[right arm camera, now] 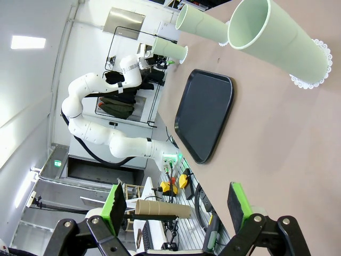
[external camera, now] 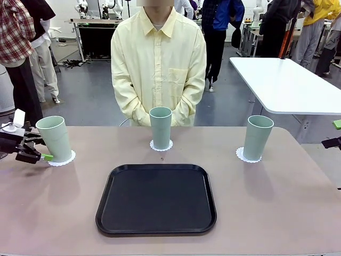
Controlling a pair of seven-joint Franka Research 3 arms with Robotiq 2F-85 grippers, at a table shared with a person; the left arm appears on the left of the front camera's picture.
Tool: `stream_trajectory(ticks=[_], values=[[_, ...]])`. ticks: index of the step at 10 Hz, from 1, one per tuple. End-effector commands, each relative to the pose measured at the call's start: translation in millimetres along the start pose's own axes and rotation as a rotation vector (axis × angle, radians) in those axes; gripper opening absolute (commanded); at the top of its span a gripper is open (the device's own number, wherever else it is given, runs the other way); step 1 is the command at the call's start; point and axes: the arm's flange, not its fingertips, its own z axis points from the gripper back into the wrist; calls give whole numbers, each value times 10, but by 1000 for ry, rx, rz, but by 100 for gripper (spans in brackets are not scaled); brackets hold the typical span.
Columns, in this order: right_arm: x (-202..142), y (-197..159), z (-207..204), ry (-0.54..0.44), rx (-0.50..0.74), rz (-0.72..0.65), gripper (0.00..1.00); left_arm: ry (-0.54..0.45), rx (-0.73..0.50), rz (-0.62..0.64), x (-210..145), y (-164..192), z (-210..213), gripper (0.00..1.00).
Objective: Place coasters on the table and set cups on them.
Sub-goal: Take one Reusable plastic cup from the Flat Tray and place it on a coaster set by the human.
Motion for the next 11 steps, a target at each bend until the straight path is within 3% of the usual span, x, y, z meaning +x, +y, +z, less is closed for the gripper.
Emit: stream_trajectory(ticks=[1, 5, 8, 11], values=[[2, 18, -8, 2, 1, -4, 100, 82, -22, 18, 93, 9, 162, 100], [2, 18, -8, 2, 1, -4, 100, 171, 15, 49, 279, 65, 457, 100], [2, 18, -8, 2, 1, -4, 100, 283, 118, 178, 966, -88, 950, 100], [2, 18, -8, 2, 1, -4, 100, 443, 223, 222, 1830, -224, 1366, 100]])
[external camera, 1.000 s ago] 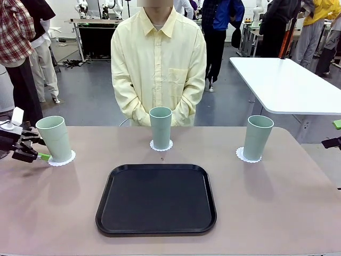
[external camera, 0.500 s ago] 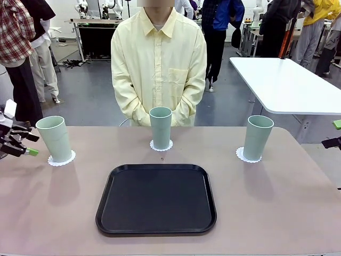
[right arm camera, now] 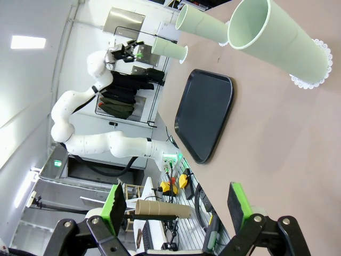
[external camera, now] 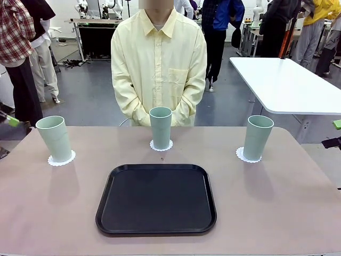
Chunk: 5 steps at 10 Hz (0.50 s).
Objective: Place coasters on the table and set cups on them.
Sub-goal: Take one Reusable plastic cup from the Flat Tray and place it on a coaster set by the human.
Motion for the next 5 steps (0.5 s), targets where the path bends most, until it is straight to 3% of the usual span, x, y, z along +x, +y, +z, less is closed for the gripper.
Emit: stream_trajectory(ticks=[1, 4, 5], values=[[1, 17, -7, 1, 1, -5, 100, 180, -22, 70, 351, -240, 176, 100], [1, 17, -7, 1, 1, -5, 100, 314, 21, 44, 799, -647, 275, 100], [1, 17, -7, 1, 1, -5, 100, 316, 21, 55, 927, -723, 297, 100]])
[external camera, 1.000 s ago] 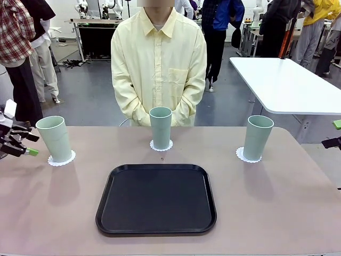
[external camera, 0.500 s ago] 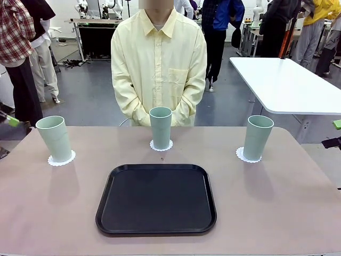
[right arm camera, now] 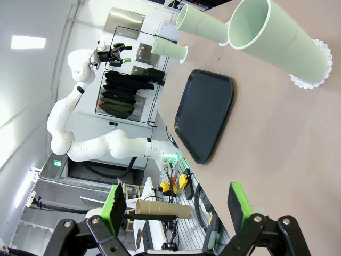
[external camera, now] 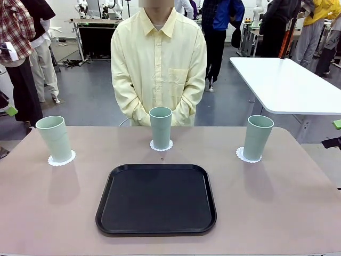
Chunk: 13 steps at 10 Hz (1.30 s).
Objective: Place coasters on the table and set cups on them.
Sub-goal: Take one Reusable plastic cup from the Flat Tray and place it on a coaster set by the human.
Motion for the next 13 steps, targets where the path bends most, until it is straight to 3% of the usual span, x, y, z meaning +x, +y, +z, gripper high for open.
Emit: stream_trajectory(ticks=[1, 11, 13], values=[[1, 17, -6, 1, 1, -5, 100, 4, 6, 3, 102, -101, 81, 100], [1, 17, -6, 1, 1, -5, 100, -14, -15, -2, 94, -97, 44, 100], [1, 17, -6, 1, 1, -5, 100, -44, -276, 268, -280, -315, 159, 100]])
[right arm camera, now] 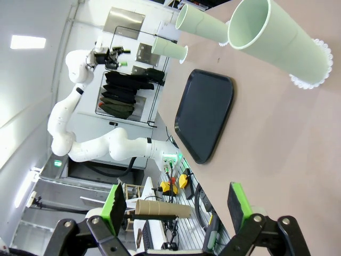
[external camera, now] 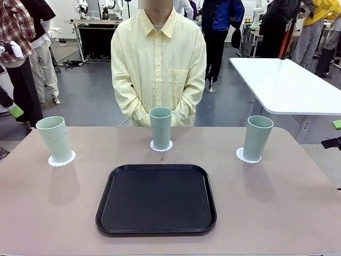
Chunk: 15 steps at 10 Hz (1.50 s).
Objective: Place coasters on the table and set cups on them.
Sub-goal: Take one Reusable plastic cup from the Flat Tray and place it on a coaster set by the human.
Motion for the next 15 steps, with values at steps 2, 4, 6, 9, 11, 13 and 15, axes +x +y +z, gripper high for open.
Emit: stream_trajectory(ticks=[2, 4, 6, 9, 11, 13, 15], values=[[1, 18, -5, 1, 1, -5, 100, 70, -197, 230, -769, -469, 22, 100], [1, 18, -5, 1, 1, -5, 100, 140, -156, 202, -1107, -732, -25, 100], [1, 18, -5, 1, 1, -5, 100, -26, -298, 299, -1200, -493, -44, 100], [1, 18, -5, 1, 1, -5, 100, -281, -651, 443, -1687, 7, 24, 100], [1, 18, -5, 1, 1, -5, 100, -396, -836, 507, -1949, 488, 67, 100], [1, 18, -5, 1, 1, -5, 100, -459, -941, 535, -2193, 899, 90, 100], [1, 18, -5, 1, 1, -5, 100, -441, -1000, 569, -2438, 1233, 80, 100]])
